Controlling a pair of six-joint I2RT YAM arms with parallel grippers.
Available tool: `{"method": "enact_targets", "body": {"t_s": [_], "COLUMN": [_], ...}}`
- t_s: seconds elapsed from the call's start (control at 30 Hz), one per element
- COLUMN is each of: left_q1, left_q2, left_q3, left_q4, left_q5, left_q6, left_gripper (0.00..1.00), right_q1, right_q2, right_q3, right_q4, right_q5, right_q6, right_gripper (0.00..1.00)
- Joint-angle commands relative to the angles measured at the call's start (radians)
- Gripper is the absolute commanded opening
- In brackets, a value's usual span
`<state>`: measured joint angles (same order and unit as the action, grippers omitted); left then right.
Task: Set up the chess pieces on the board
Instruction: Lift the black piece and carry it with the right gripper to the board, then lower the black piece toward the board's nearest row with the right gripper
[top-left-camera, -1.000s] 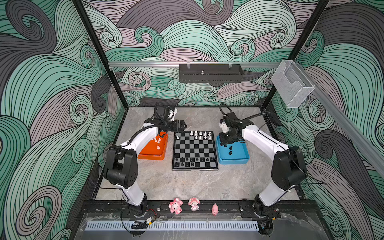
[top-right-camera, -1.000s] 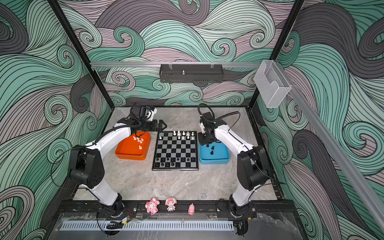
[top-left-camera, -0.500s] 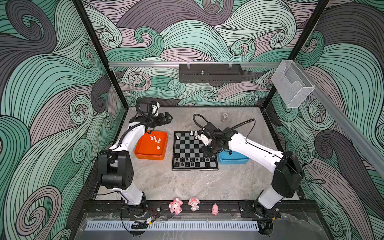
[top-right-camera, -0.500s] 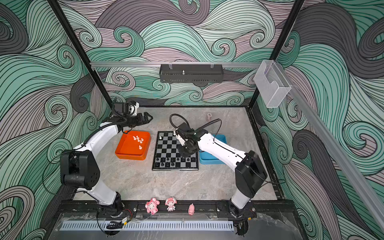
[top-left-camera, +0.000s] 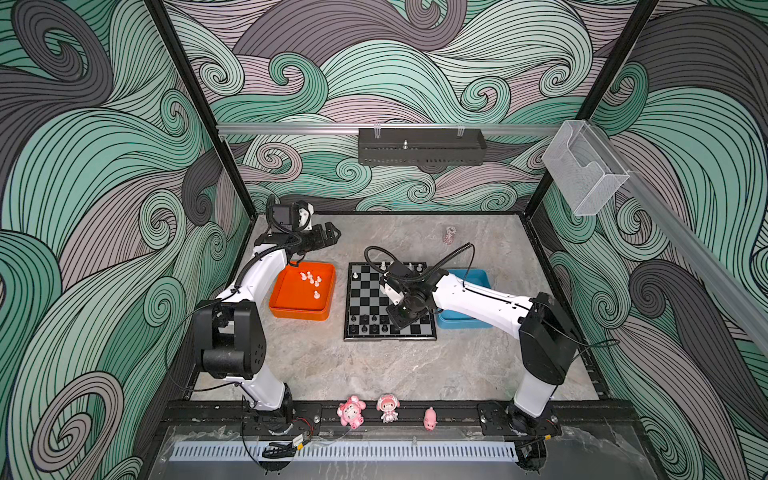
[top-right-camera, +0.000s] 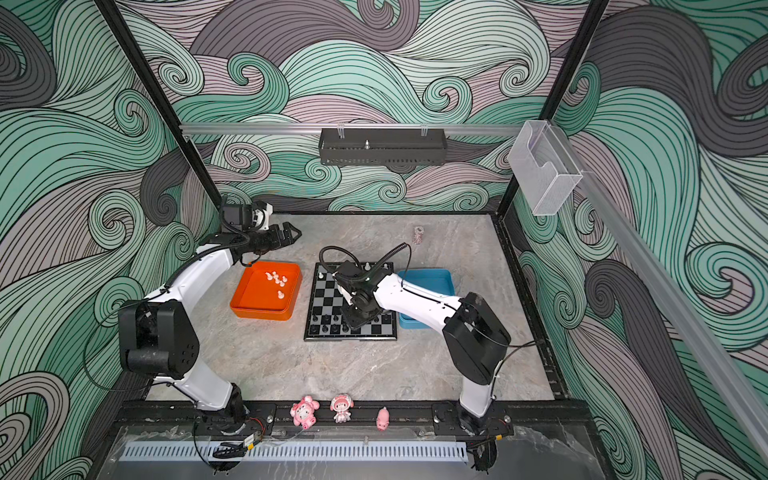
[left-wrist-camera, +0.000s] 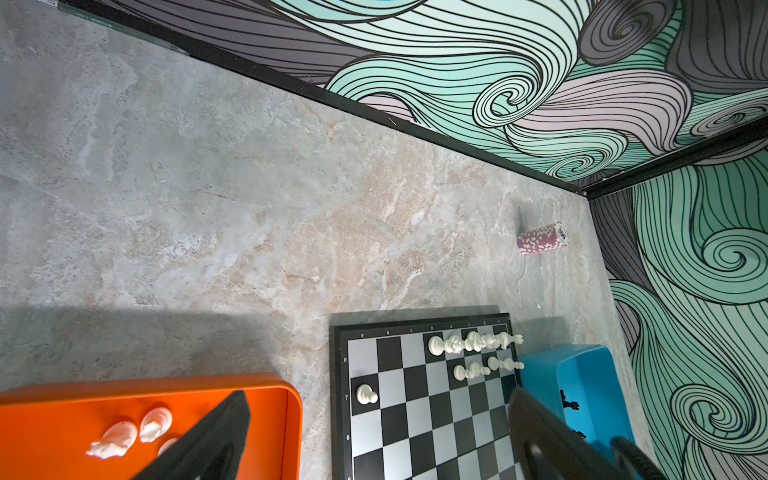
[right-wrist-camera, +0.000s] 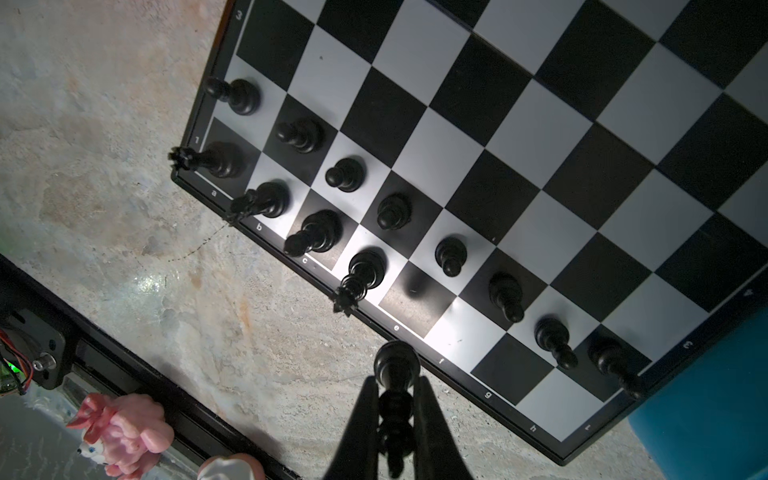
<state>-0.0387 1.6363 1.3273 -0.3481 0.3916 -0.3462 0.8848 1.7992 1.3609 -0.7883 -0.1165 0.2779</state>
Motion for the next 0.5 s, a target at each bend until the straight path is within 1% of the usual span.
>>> {"method": "enact_targets", "body": {"t_s": [0.0,0.47], "left_q1": [0.010,0.013], "left_q2": [-0.024,-0.016], "left_q3": [0.005,0.004], "left_q4": [0.013,0.017], "left_q5": [0.018,0.026], "left_q6": [-0.005,-0.006], "left_gripper": [0.99,0.99], "right_q1": [0.005,0.003], "right_q2": [0.021,0.059], "right_q3": [0.010,0.015], "right_q4": [0.011,0.024], "right_q5": [0.000,0.021], "right_q6": [0.015,0.014], "right_gripper": [0.15,0.16]}}
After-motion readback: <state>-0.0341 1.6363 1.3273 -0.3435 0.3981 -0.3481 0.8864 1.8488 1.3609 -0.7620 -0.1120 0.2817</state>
